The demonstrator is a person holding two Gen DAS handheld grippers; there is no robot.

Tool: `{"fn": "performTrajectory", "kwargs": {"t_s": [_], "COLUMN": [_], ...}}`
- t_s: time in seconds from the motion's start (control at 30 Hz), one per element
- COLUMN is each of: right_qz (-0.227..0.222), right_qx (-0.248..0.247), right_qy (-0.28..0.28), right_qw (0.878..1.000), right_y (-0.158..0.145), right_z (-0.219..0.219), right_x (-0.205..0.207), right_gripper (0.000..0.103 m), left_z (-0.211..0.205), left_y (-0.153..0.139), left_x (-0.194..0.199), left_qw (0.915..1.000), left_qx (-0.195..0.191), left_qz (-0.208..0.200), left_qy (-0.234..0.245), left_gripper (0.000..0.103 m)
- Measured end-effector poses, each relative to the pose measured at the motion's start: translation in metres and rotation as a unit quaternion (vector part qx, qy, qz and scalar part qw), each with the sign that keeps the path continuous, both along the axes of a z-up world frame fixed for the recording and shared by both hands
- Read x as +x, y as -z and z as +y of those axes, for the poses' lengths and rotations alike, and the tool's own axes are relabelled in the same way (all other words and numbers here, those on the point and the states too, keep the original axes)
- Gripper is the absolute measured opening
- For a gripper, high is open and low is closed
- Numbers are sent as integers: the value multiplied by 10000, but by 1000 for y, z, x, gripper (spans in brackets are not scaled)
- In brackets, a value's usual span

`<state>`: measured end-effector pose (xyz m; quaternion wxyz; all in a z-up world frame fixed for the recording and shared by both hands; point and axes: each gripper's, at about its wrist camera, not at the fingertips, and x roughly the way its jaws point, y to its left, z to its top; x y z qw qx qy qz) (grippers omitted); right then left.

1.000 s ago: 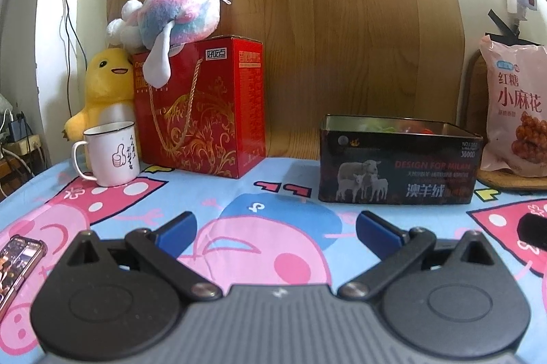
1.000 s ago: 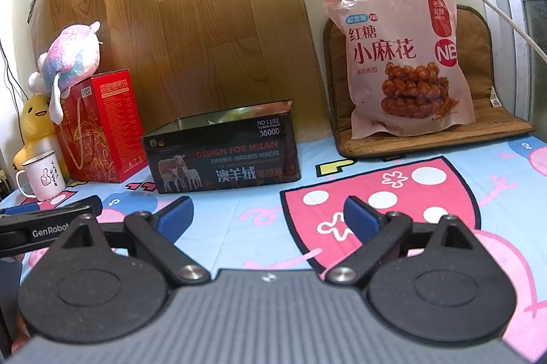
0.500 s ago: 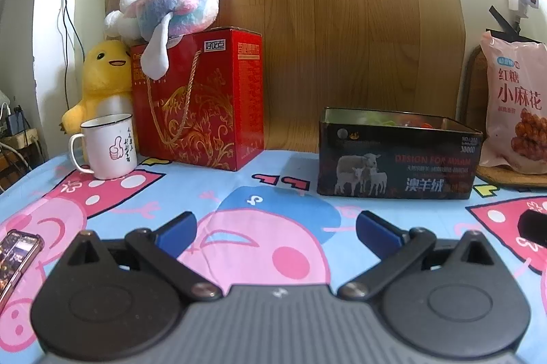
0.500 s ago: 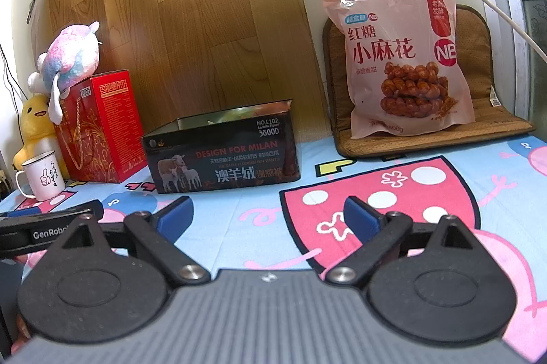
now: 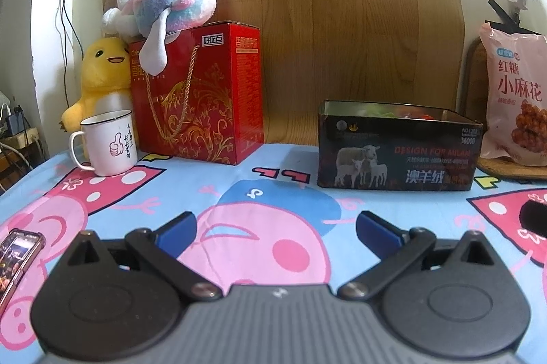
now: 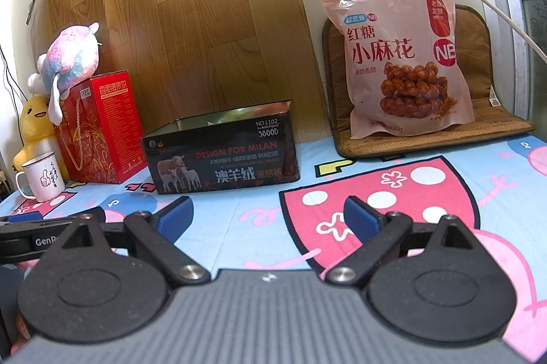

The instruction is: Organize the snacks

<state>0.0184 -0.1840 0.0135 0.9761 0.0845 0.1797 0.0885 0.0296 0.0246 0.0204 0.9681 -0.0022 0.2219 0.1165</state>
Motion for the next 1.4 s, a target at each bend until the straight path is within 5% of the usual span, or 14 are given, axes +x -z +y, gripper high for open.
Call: {"fn": "performTrajectory", "kwargs": {"t_s": [0.57,1.4], "right_qz": [18,33], "right_qx": [-1,3], "right_qy": [6,-2], "right_qw": [10000,10000], "right_y": [0,0], "right_z": [0,1], "right_x": [0,1], "right_gripper": [96,97], "left_z": [-2,-5], "left_y": [6,7], "left_x": [6,7], "left_qw": [9986,9981], "left_qx": [-105,31], "left_qz": [478,569], "left_qy": [223,242], "left_gripper": [103,103]}}
